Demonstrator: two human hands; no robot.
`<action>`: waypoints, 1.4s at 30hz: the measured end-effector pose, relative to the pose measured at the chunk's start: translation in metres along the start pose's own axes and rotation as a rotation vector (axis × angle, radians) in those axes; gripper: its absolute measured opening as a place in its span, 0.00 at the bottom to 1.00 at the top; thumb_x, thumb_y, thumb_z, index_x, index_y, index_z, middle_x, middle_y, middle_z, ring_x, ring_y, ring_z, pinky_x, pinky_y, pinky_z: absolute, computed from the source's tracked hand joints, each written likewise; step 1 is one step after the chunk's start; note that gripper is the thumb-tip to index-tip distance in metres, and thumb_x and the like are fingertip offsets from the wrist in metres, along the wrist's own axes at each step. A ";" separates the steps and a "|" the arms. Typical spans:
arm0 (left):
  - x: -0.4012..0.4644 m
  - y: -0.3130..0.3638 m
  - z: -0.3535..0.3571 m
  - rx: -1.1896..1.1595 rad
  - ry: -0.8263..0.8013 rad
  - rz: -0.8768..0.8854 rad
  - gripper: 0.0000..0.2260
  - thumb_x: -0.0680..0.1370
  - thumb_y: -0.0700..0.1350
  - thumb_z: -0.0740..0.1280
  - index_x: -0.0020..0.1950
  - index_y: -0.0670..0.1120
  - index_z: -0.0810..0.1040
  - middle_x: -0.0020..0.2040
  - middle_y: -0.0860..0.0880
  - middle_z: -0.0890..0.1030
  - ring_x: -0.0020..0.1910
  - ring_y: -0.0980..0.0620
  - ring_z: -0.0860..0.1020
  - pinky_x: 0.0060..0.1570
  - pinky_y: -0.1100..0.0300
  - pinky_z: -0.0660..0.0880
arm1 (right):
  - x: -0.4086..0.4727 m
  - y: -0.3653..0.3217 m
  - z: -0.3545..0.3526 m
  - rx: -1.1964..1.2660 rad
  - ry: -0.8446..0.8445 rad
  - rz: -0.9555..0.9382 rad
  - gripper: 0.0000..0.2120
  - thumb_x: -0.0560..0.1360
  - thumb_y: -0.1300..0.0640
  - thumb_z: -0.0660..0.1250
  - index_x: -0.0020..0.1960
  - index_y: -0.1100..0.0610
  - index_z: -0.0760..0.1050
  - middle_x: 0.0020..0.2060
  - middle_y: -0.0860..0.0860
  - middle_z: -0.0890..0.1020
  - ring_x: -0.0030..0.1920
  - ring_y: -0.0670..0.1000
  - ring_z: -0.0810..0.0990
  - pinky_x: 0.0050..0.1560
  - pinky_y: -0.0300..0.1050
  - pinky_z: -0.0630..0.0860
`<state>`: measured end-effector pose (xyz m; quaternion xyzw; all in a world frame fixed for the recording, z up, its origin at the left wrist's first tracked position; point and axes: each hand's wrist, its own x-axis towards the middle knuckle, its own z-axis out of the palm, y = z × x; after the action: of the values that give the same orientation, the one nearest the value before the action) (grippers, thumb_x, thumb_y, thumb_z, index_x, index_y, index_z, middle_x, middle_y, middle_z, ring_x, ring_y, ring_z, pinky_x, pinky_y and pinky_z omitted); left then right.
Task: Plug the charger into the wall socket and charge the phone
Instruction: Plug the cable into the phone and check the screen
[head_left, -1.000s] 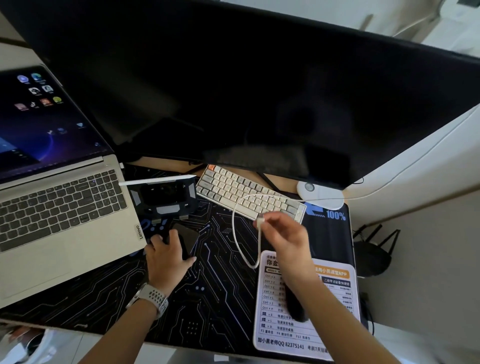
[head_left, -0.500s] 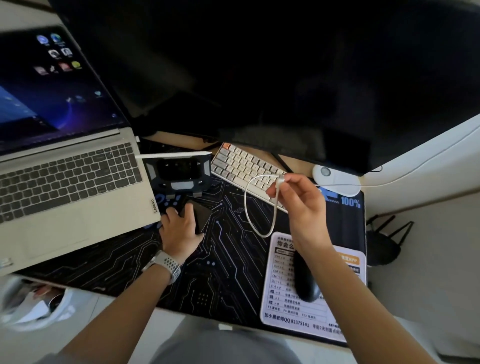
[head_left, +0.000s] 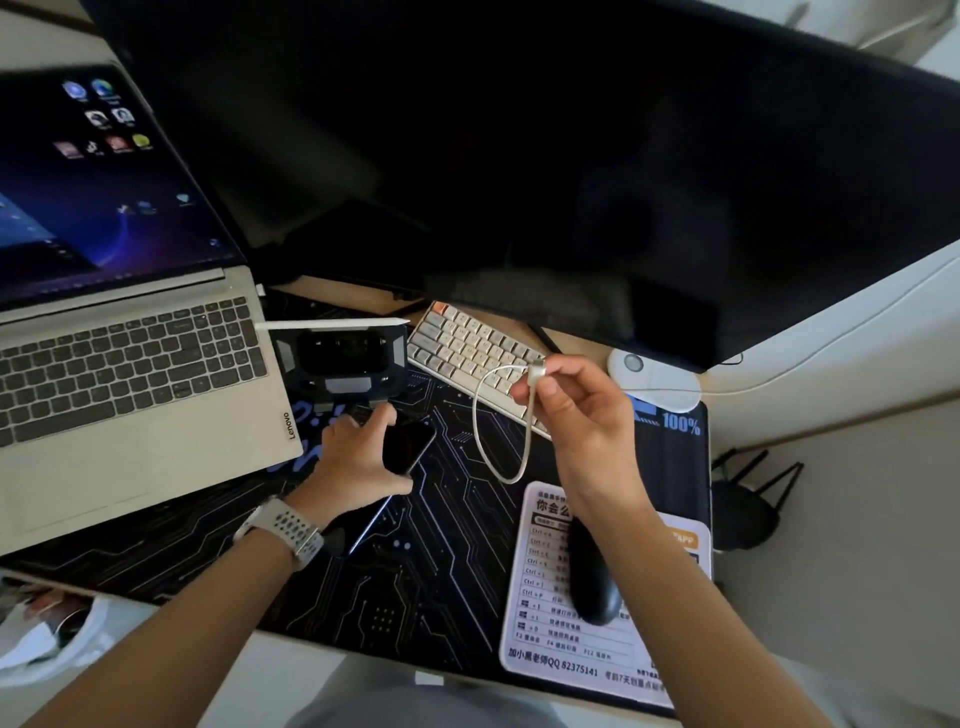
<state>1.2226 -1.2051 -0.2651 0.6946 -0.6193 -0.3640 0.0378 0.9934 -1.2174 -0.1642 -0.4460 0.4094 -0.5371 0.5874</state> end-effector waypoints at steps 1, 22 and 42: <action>-0.003 0.007 -0.011 -0.083 -0.012 0.031 0.27 0.62 0.49 0.75 0.55 0.52 0.65 0.45 0.42 0.75 0.44 0.42 0.76 0.36 0.59 0.69 | 0.001 -0.002 0.001 0.008 0.000 -0.004 0.05 0.75 0.59 0.68 0.47 0.50 0.81 0.38 0.50 0.85 0.43 0.48 0.84 0.47 0.38 0.77; -0.087 0.196 -0.218 -1.974 -0.338 0.442 0.19 0.74 0.51 0.63 0.61 0.41 0.74 0.52 0.40 0.79 0.49 0.45 0.80 0.54 0.49 0.78 | 0.024 -0.183 0.079 0.135 -0.178 -0.515 0.02 0.75 0.60 0.69 0.46 0.55 0.80 0.37 0.51 0.84 0.40 0.49 0.80 0.47 0.41 0.77; -0.145 0.245 -0.235 -2.168 -0.467 0.621 0.14 0.72 0.49 0.62 0.48 0.39 0.72 0.38 0.37 0.78 0.33 0.38 0.81 0.31 0.42 0.81 | -0.002 -0.232 0.095 0.143 -0.124 -0.716 0.09 0.72 0.51 0.73 0.46 0.56 0.81 0.36 0.52 0.84 0.40 0.51 0.81 0.46 0.44 0.77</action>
<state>1.1535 -1.2261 0.0970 0.0303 -0.1172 -0.8001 0.5876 1.0232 -1.2131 0.0843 -0.5506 0.1526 -0.7076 0.4156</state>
